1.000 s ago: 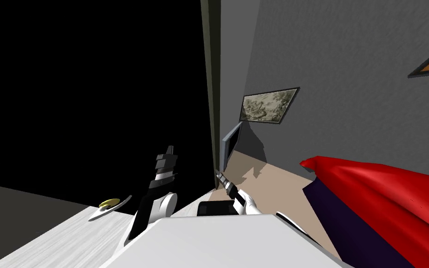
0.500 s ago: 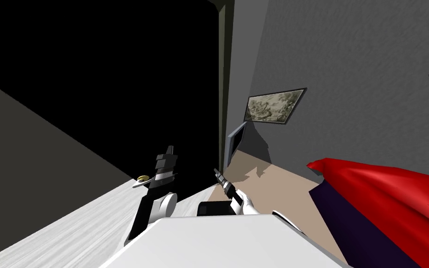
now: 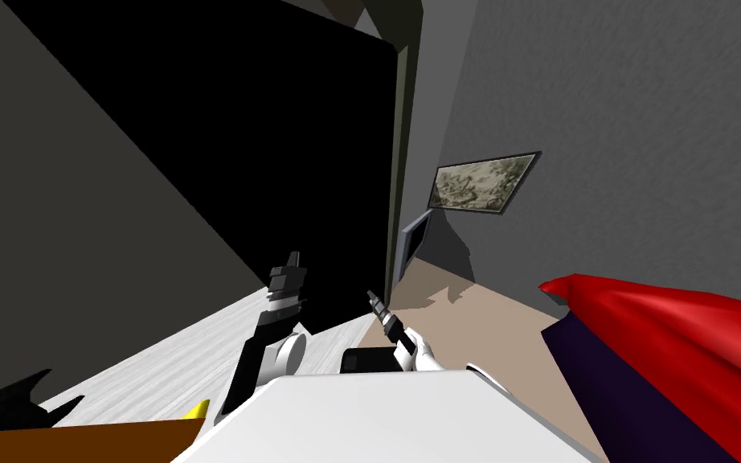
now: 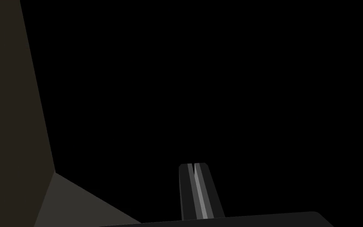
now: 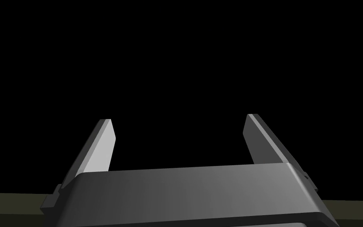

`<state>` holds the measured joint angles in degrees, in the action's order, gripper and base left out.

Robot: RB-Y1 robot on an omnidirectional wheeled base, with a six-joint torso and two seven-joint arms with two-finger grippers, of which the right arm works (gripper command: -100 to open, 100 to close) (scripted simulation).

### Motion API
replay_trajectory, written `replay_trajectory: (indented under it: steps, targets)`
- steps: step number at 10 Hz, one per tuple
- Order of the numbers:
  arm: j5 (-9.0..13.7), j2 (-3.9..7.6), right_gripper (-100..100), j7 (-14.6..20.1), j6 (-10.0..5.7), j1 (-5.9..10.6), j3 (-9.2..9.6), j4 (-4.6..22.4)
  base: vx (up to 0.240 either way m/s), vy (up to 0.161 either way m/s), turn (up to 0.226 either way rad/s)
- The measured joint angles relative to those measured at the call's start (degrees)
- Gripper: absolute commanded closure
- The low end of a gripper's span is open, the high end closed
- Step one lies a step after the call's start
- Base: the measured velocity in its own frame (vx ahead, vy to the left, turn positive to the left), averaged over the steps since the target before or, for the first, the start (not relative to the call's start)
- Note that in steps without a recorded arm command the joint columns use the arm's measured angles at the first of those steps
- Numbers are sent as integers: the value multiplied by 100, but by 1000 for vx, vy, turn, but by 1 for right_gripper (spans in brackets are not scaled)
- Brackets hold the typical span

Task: Push the door open

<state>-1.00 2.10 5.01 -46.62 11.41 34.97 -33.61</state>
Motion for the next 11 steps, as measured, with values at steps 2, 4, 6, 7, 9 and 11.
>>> replay_trajectory:
  steps: [2, 4, 6, 7, 9, 11]
  targets:
    - [57, -71, -100, -33, -5, 8, 6, 21, -169, 105, 107]
    - [110, -144, -100, -62, -18, 24, 10, 54, -157, 120, 77]
    - [146, -216, -100, -87, -19, 46, 10, 90, -139, 141, 74]
    - [160, -234, -100, -94, -14, 35, 14, 72, -133, 125, 70]
    - [190, -284, -100, -113, 20, 26, 21, 38, -150, 137, 70]
    - [225, -360, -100, -133, -26, 68, 15, 131, -146, 138, -17]
